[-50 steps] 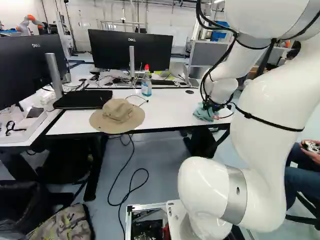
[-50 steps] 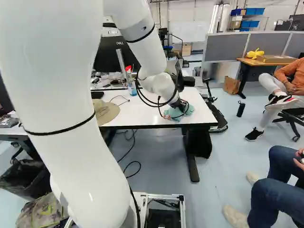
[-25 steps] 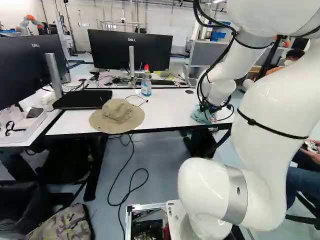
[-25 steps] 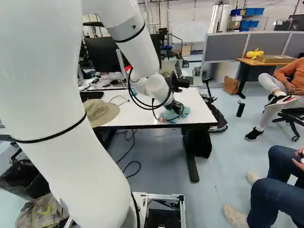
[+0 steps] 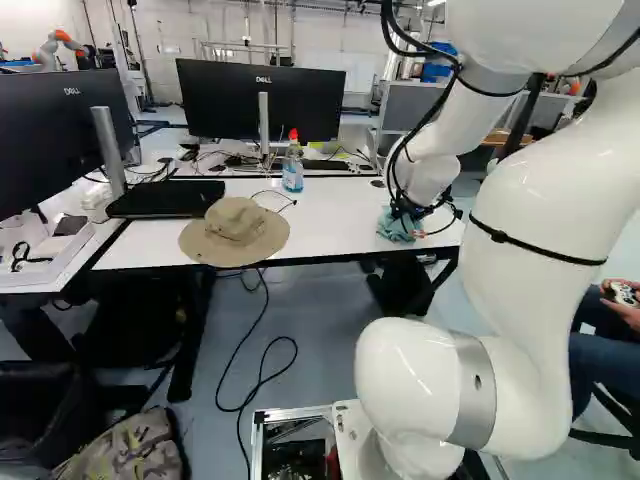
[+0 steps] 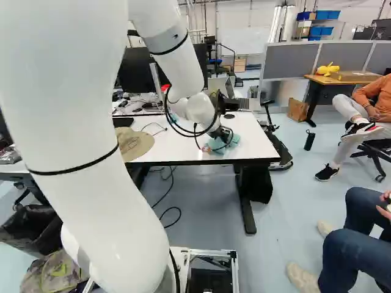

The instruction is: Clean the table with the green towel

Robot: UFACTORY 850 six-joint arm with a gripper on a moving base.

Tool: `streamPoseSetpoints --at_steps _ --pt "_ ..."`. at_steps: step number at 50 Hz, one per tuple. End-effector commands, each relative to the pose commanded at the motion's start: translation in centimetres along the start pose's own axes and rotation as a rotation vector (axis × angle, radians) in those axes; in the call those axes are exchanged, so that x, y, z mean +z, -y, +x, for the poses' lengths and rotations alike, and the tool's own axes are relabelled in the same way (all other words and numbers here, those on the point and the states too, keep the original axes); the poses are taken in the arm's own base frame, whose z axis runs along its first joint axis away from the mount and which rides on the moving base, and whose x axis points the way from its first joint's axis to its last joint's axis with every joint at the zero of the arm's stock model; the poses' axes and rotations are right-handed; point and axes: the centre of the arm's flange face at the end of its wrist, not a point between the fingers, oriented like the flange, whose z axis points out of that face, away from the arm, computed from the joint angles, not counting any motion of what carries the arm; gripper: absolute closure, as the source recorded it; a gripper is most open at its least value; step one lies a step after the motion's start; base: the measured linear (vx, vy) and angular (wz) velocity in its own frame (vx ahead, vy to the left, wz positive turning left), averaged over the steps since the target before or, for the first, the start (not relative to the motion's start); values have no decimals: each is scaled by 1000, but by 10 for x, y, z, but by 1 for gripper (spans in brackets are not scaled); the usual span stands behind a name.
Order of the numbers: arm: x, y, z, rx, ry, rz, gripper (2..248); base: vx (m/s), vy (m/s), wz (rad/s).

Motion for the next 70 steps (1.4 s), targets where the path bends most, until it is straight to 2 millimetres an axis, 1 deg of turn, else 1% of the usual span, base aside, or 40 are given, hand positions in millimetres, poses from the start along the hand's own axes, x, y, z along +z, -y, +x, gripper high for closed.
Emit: streamPoseSetpoints --at_steps 8,31,37,42,49,55,70 --pt "7 -9 8 15 -3 -12 197 0 0 0" --pt "18 -45 21 69 -11 -57 197 0 0 0" --pt "19 -55 22 84 -12 -69 197 0 0 0" --pt "15 -60 18 92 -10 -76 197 0 0 0" --pt "8 -63 9 100 -6 -82 197 0 0 0" --pt "1 -62 1 99 -2 -82 197 0 0 0" --pt "-9 -43 -11 71 3 -58 197 0 0 0"
